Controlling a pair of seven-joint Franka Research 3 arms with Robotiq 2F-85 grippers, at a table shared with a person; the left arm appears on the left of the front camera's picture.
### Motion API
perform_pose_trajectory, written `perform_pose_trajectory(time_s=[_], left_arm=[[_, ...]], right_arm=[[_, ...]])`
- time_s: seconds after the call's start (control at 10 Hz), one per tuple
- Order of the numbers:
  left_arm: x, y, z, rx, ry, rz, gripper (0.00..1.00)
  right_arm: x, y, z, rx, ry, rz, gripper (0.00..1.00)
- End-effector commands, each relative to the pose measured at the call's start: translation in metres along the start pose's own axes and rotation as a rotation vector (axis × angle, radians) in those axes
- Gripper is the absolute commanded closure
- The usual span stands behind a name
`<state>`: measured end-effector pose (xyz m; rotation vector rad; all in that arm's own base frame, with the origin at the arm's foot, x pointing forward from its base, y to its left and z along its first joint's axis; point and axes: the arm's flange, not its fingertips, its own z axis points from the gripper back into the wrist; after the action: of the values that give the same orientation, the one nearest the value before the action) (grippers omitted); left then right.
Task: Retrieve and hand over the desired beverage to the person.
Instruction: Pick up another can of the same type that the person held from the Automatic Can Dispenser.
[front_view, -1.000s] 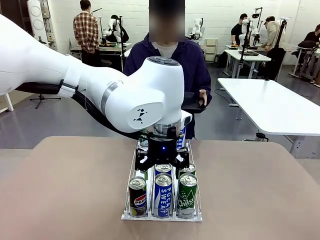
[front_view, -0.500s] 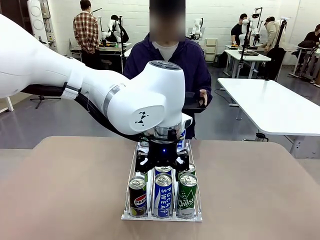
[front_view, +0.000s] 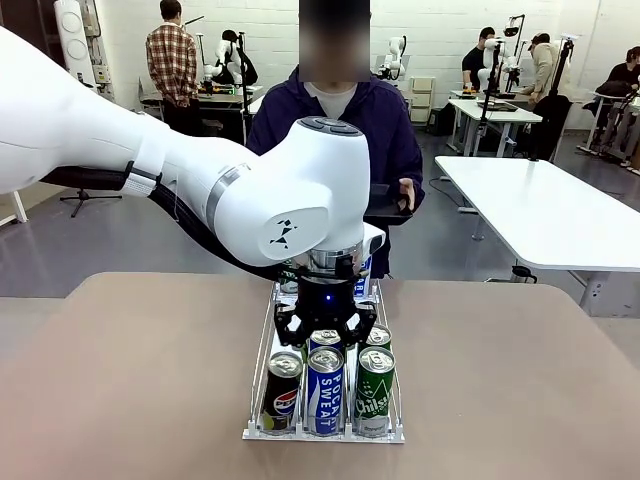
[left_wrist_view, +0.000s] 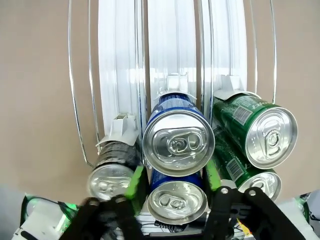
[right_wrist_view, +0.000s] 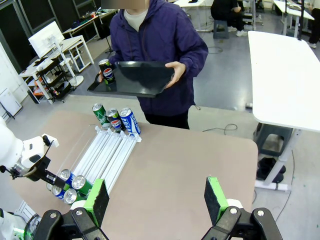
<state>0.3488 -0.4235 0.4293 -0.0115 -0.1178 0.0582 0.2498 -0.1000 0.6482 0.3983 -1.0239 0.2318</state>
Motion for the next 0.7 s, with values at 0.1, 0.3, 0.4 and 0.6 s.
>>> perform_pose_trajectory(time_s=[0.1, 0.3, 0.4, 0.6], left_arm=[[0.0006, 0.0049, 0.0009, -0.007, 0.025, -0.029, 0.92], [0.0009, 0.0053, 0.0022, -0.01, 0.038, -0.034, 1.0], [0.0007, 0.0059, 0.0026, -0.01, 0.039, -0.035, 1.0], [0.001, 0.0075, 0.0042, -0.01, 0.034, -0.038, 1.0]], right_arm=[[-0.0001, -0.0005, -0.0026, 0.02, -0.002, -0.002, 0.0], [-0.0001, -0.0005, -0.0026, 0.02, -0.002, -0.002, 0.0], [-0.0001, -0.0005, -0.0026, 0.02, -0.002, -0.002, 0.0], [-0.0001, -0.0005, -0.0026, 0.02, -0.002, -0.002, 0.0]])
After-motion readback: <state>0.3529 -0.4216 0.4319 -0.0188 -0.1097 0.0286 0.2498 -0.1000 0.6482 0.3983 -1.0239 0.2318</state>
